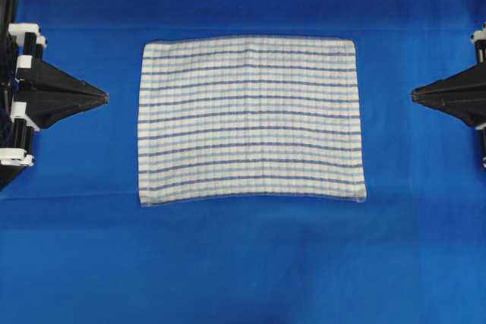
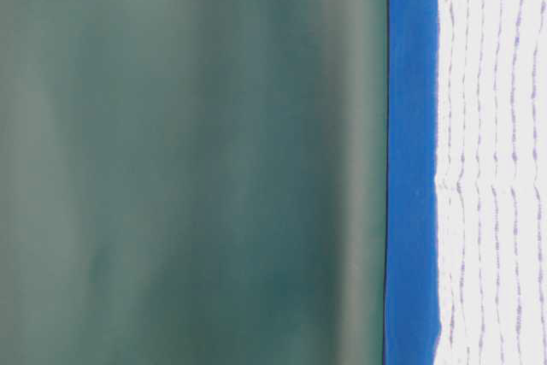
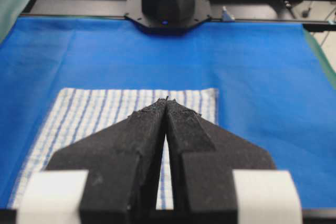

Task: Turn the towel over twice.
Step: 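Move both grippers to the towel's near corners and pinch them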

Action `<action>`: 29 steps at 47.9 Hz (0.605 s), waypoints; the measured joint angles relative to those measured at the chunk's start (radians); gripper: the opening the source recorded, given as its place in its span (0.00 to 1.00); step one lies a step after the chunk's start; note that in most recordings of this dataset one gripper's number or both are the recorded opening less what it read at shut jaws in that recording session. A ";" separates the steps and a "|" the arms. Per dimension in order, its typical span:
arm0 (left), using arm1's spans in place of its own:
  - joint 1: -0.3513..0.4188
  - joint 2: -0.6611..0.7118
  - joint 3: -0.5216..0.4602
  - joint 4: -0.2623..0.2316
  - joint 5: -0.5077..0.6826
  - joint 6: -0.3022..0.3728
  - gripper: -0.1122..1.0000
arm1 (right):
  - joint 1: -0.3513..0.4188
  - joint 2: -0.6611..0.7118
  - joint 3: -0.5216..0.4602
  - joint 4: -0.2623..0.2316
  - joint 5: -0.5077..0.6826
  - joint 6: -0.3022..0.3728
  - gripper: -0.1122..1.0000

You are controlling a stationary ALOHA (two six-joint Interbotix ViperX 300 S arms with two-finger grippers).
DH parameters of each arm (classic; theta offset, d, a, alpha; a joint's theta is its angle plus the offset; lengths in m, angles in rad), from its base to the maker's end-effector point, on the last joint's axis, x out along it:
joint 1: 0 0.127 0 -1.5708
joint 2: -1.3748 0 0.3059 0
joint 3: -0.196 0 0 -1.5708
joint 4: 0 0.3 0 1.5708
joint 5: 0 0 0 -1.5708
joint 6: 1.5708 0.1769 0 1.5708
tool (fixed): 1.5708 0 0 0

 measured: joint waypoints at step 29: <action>0.219 0.172 0.018 -0.012 -0.005 0.008 0.11 | -0.328 0.282 -0.029 0.008 0.084 0.008 0.11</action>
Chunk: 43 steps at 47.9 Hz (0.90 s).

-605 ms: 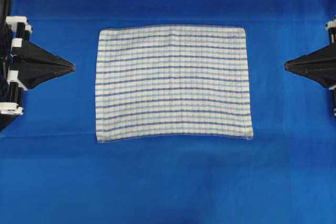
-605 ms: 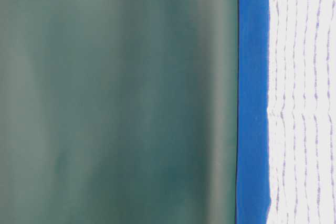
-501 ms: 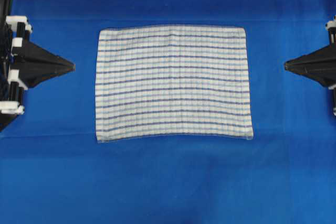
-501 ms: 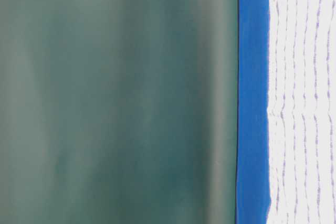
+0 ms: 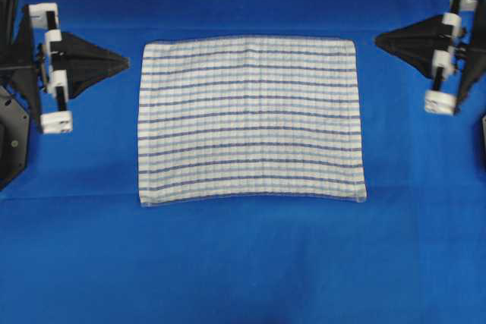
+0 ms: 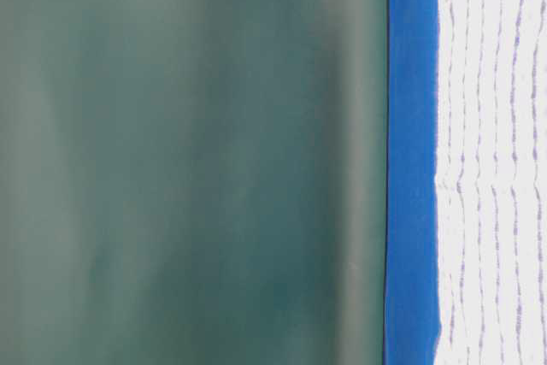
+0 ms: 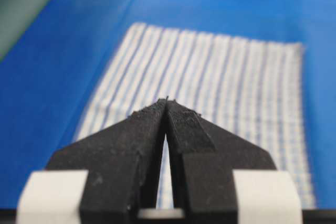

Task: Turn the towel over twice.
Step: 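Move both grippers to the towel's near corners and pinch them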

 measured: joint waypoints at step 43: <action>0.285 0.652 0.008 -0.002 -0.305 0.061 0.88 | -0.210 0.686 -0.135 0.006 -0.101 -0.011 0.63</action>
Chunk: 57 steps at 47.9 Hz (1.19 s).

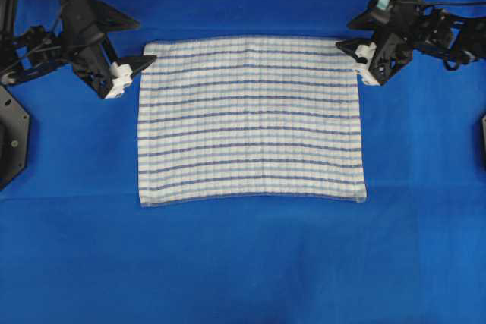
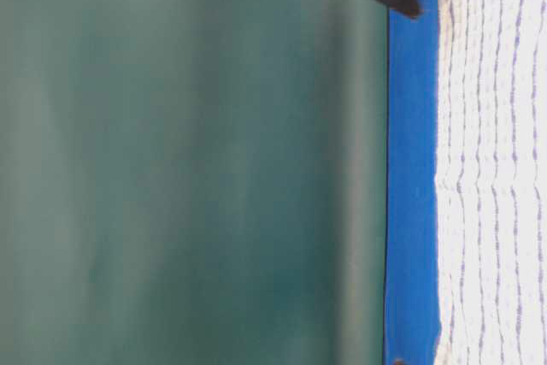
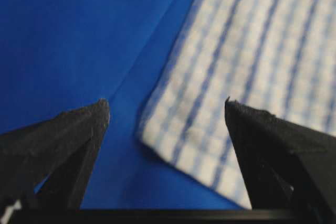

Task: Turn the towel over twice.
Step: 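Move both grippers to the towel's near corners and pinch them, then lift the towel corners with both grippers and pull away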

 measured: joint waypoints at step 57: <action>0.074 0.184 -0.081 0.000 0.044 0.006 0.12 | -0.023 0.058 -0.029 -0.002 -0.015 -0.003 0.13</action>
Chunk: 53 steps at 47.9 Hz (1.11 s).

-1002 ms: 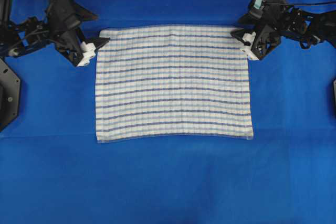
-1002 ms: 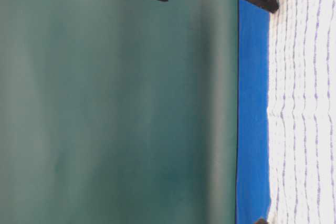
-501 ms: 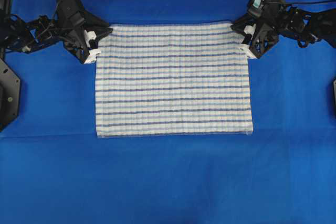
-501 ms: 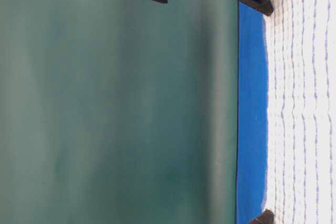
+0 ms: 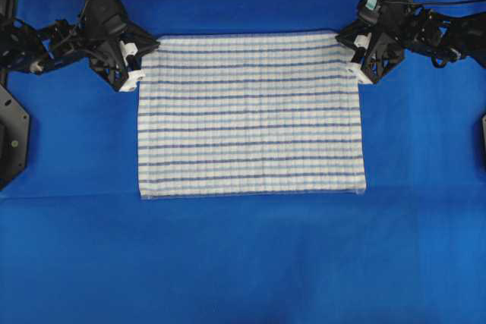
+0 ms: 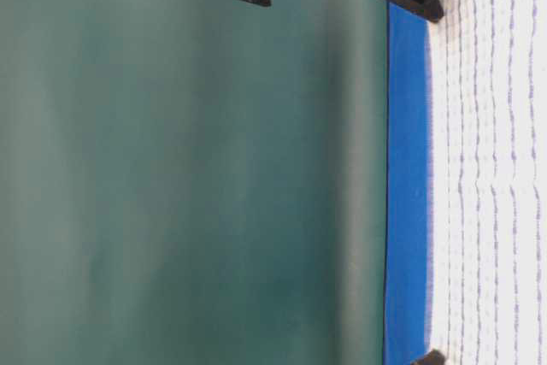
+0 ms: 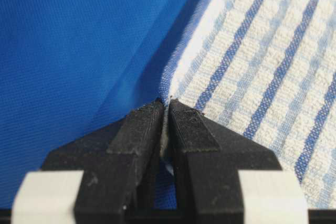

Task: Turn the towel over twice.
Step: 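Lift the towel corners with both grippers and pull away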

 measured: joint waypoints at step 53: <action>0.114 -0.514 -0.215 0.000 0.173 0.153 0.12 | -0.186 -0.387 -0.287 -0.021 0.330 -0.150 0.13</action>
